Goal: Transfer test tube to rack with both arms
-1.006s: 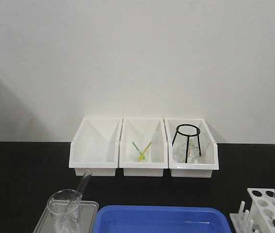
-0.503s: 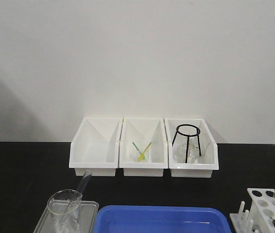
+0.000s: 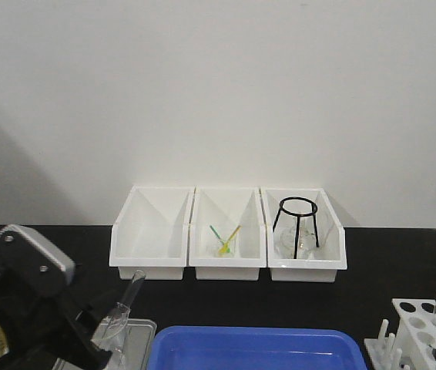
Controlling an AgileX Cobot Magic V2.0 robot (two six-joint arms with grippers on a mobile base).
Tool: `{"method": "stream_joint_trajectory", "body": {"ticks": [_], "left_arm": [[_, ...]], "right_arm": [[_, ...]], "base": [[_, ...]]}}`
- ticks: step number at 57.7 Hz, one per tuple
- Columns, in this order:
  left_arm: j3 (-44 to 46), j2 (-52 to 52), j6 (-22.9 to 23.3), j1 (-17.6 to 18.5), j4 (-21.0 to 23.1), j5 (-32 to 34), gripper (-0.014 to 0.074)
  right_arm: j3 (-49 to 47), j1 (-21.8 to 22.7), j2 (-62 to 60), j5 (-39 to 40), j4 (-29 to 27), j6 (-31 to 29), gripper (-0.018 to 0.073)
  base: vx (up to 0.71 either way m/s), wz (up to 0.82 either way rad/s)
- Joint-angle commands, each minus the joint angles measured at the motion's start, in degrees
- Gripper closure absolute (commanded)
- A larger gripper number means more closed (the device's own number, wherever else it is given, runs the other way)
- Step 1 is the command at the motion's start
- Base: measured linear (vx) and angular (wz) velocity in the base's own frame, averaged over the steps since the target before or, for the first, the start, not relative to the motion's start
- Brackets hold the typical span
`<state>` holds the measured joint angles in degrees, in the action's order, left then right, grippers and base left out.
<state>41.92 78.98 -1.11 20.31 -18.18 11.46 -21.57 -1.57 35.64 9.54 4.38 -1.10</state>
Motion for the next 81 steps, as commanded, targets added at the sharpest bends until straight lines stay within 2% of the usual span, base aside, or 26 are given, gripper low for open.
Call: {"method": "stream_joint_trajectory", "body": {"ticks": [1, 10, 22, 42, 54, 62, 77, 81], "left_arm": [[5.35, 3.55, 0.5, 0.75, 0.36, 4.46, 0.013], [12.26, 10.93, 0.66, 0.75, 0.4, 1.42, 0.013], [18.88, 16.65, 5.05, 0.75, 0.4, -1.46, 0.013], [23.84, 22.53, 5.05, 0.75, 0.42, -3.23, 0.013], [25.05, 24.78, 5.29, 0.75, 2.01, -2.69, 0.0142], [25.05, 24.84, 5.29, 0.75, 1.96, -2.14, 0.0241], [25.05, 24.84, 5.29, 0.75, 1.89, -1.51, 0.0591], [25.05, 24.75, 5.29, 0.75, 1.89, -1.38, 0.0606]], "right_arm": [[-1.73, -0.1, 0.19, 7.4, 2.03, -0.17, 0.0023], [-1.89, -0.1, 0.19, 8.33, 2.03, -0.17, 0.0023], [-1.9, -0.1, 0.19, 9.3, 2.03, -0.23, 0.0023], [-1.9, -0.1, 0.19, 9.68, 2.03, -0.23, 0.0023], [-1.9, -0.1, 0.19, 9.68, 2.03, -0.23, 0.0023], [-1.9, -0.1, 0.19, 9.68, 2.03, -0.23, 0.0023], [-1.9, -0.1, 0.19, 9.68, 1.98, -0.18, 0.0044], [-1.9, -0.1, 0.19, 9.68, 1.98, -0.18, 0.005]], "base": [[0.0, 0.0], [0.0, 0.0], [0.0, 0.0], [0.0, 0.0], [0.0, 0.0], [0.0, 0.0], [0.0, 0.0], [0.0, 0.0]]}}
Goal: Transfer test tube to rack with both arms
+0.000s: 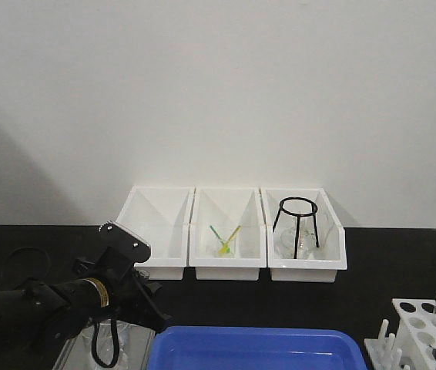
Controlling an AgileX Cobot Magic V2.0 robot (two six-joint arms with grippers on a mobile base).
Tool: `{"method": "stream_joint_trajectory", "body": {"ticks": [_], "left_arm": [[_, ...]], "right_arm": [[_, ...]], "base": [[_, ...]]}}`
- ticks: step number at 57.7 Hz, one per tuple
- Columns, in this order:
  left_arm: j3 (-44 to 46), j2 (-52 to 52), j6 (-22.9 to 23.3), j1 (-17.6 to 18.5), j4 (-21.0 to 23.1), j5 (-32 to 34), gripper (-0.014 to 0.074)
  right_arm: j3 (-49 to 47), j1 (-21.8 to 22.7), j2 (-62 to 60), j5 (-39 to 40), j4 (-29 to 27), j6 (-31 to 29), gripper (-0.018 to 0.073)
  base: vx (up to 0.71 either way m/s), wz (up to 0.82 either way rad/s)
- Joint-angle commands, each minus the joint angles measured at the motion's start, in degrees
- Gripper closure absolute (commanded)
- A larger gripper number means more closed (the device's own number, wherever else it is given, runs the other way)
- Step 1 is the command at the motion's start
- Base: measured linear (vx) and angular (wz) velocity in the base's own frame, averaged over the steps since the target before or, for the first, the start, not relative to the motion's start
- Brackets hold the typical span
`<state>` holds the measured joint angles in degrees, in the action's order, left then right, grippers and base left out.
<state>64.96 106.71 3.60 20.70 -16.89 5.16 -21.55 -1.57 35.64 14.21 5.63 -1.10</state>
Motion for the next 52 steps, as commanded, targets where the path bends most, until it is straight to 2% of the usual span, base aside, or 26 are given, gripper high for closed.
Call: {"method": "stream_joint_trajectory", "body": {"ticks": [1, 10, 22, 30, 37, 46, 52], "left_arm": [[2.01, -3.05, 0.58, 0.36, 0.61, 4.92, 0.0606], [2.01, -7.02, 0.58, 0.36, 0.61, 4.48, 0.0606], [2.01, -19.47, 0.87, 0.39, 0.61, 5.55, 0.0604], [1.96, -26.72, 4.78, 1.16, 0.5, 5.43, 0.0603], [1.96, -29.08, 7.85, 4.28, 0.38, 4.89, 0.0603], [1.96, -28.15, 11.05, 11.58, 0.43, 6.3, 0.0603], [1.96, -26.88, 12.32, 16.44, 0.38, 10.27, 0.0603]], "right_arm": [[-1.92, -0.1, 0.19, 5.0, 0.72, -0.18, 0.0053], [-1.92, -0.1, 0.19, 5.0, 0.72, -0.18, 0.0064], [-1.97, -0.1, 0.19, 6.06, 0.77, -0.11, 0.0064], [-1.97, -1.58, 0.37, 5.82, 0.94, 0.28, 0.0064], [-1.97, -6.62, 1.8, 4.81, 1.06, 1.87, 0.0064], [-1.97, -17.0, 5.81, 4.7, 2.47, 6.13, 0.0064], [-1.97, -23.57, 9.37, 5.95, 2.4, 7.59, 0.0064]], "base": [[0.0, 0.0], [0.0, 0.0], [0.0, 0.0], [0.0, 0.0], [0.0, 0.0], [0.0, 0.0], [0.0, 0.0]]}}
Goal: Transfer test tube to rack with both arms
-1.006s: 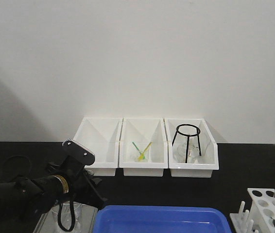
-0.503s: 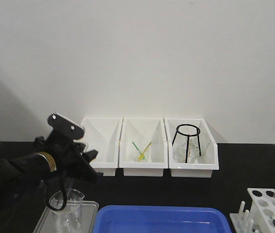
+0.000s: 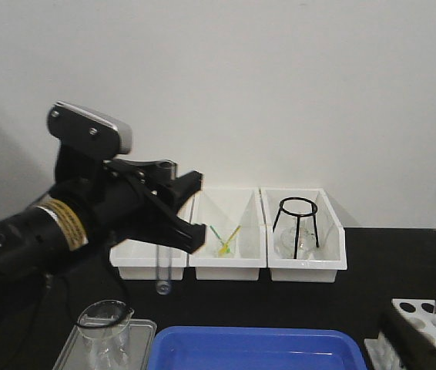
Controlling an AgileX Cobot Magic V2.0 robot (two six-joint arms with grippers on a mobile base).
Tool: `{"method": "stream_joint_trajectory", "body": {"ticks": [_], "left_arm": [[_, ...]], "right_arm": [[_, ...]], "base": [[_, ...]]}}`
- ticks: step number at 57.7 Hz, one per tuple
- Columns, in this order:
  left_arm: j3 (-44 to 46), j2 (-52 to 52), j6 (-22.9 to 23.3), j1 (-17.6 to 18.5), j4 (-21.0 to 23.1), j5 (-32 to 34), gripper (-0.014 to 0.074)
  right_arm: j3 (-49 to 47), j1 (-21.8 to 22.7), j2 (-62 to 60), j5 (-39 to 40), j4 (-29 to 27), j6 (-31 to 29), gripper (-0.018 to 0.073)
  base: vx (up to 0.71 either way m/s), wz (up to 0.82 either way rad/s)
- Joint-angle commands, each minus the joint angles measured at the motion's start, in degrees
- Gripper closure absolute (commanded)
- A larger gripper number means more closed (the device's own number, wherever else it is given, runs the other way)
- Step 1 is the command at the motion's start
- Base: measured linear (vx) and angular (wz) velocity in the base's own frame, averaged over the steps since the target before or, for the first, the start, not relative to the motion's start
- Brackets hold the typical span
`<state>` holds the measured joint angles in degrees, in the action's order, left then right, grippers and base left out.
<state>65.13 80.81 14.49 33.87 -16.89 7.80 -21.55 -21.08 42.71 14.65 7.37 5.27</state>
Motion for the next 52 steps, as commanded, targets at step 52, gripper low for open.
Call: {"method": "stream_joint_trajectory", "body": {"ticks": [52], "left_arm": [[1.78, 5.78, 7.82, 21.96, -4.41, 10.85, 0.0603]], "right_arm": [[-1.97, -13.48, 10.26, 14.72, -0.18, 1.38, 0.0095]], "base": [[0.0, 0.0]]}}
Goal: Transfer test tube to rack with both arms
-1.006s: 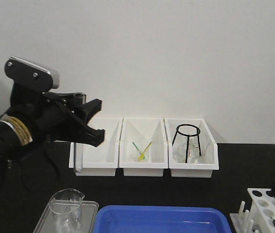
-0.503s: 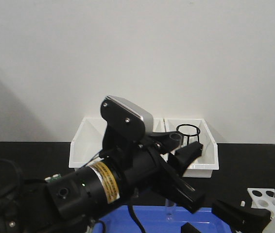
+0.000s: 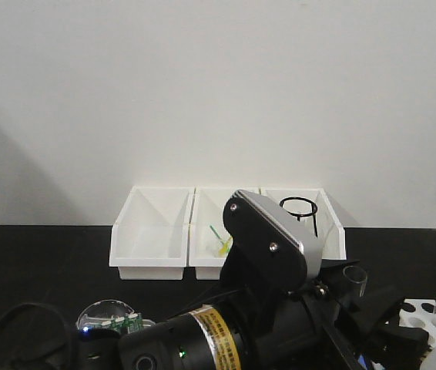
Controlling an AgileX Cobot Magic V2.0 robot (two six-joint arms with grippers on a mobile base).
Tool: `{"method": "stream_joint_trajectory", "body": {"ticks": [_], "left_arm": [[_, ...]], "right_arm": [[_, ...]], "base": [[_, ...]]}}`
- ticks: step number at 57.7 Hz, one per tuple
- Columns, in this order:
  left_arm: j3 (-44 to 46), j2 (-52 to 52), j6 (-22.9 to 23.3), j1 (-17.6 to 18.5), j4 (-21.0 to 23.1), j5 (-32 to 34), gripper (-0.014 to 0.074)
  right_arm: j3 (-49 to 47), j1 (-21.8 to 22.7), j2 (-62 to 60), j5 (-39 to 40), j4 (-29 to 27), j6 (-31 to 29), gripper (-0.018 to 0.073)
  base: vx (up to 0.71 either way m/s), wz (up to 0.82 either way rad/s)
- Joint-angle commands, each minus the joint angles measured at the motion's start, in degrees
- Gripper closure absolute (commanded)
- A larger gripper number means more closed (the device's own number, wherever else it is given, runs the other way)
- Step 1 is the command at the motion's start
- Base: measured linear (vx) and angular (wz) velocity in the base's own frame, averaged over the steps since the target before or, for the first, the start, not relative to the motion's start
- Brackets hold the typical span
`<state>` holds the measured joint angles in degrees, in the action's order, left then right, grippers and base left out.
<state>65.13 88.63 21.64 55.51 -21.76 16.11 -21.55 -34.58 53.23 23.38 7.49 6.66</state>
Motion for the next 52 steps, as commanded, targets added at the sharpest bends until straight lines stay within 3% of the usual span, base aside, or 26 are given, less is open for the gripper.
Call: {"method": "stream_joint_trajectory", "body": {"ticks": [1, 10, 28, 52], "left_arm": [[1.78, -2.04, 0.74, 0.32, 0.45, 2.06, 0.0603], [1.78, -2.04, 0.74, 0.32, 0.45, 0.18, 0.0603], [1.74, -2.04, 0.74, 0.44, 0.45, -0.49, 0.0603], [1.74, -2.04, 1.39, 0.98, 0.45, -0.4, 0.0603]], "right_arm": [[-1.97, 0.02, -0.27, 6.08, -0.44, 0.0, 0.0096], [-1.97, 0.02, -0.27, 6.52, -3.16, -0.22, 0.0099], [-1.97, 0.02, -0.27, 6.52, -3.11, -0.21, 0.0139], [-1.97, 0.02, -0.27, 7.27, -3.11, -0.16, 0.0574]], "base": [[0.0, 0.0], [0.0, 0.0], [0.0, 0.0], [0.0, 0.0]]}}
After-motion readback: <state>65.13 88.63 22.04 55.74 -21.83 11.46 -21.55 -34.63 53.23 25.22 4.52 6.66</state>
